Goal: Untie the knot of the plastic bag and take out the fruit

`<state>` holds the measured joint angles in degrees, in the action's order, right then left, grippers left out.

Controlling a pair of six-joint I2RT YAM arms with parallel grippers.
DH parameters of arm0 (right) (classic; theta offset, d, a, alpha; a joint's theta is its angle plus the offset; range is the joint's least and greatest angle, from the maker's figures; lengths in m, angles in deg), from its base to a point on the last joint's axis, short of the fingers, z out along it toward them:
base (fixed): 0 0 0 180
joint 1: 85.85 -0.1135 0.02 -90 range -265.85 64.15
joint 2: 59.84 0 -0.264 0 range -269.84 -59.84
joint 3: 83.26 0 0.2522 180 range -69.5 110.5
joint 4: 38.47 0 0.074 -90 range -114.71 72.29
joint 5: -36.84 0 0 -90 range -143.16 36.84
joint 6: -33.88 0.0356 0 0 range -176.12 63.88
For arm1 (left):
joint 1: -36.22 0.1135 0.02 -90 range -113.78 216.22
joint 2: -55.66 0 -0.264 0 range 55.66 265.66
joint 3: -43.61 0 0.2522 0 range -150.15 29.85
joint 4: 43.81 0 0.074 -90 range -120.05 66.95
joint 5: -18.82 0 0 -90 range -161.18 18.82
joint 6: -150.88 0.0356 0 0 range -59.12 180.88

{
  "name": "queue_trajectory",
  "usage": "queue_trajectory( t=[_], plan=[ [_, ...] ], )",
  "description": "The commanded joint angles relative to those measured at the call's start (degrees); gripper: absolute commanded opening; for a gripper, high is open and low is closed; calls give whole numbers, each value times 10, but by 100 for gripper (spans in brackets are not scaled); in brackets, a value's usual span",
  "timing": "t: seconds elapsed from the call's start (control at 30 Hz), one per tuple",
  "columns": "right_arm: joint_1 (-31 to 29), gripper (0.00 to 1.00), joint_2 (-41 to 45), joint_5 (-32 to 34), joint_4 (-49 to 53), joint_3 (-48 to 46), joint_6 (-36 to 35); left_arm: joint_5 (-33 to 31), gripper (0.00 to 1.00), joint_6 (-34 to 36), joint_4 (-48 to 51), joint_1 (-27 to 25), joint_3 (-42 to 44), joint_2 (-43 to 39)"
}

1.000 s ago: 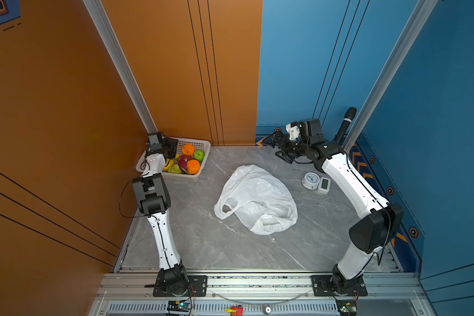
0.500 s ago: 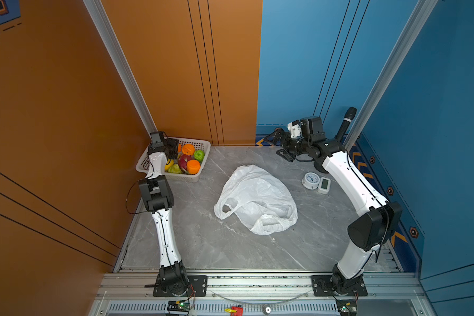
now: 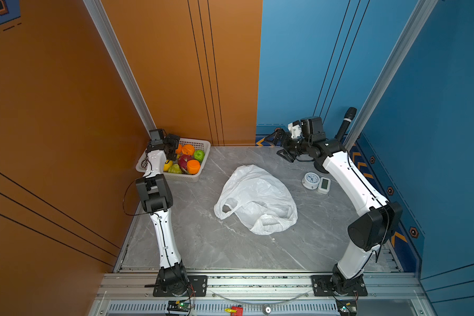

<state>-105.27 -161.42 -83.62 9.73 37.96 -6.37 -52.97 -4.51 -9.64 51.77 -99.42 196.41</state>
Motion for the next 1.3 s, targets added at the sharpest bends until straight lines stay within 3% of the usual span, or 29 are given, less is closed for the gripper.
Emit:
queue_trajectory(
  t=[0.0,0.1,0.2,0.5,0.67,0.97,1.13,1.27],
  plan=[
    [5,100,40,-1,16,-5,-2,-5,98,29,-20,-14,44,-86],
    [6,100,60,3,16,-20,-3,-13,98,41,-21,-26,88,-137],
    [11,100,83,17,23,-35,-10,9,96,-8,-68,-38,173,-190],
    [52,100,194,87,27,-151,-25,-33,98,90,-90,-142,372,-379],
    [82,100,275,164,25,-246,-40,-75,99,199,-72,-206,478,-491],
    [128,100,415,285,-25,-446,-136,-219,98,529,-30,-339,648,-694],
    [143,100,478,383,-89,-563,-238,-253,98,606,-68,-358,782,-806],
    [151,100,501,444,-186,-678,-326,-330,98,620,-84,-357,883,-880]
  ],
)
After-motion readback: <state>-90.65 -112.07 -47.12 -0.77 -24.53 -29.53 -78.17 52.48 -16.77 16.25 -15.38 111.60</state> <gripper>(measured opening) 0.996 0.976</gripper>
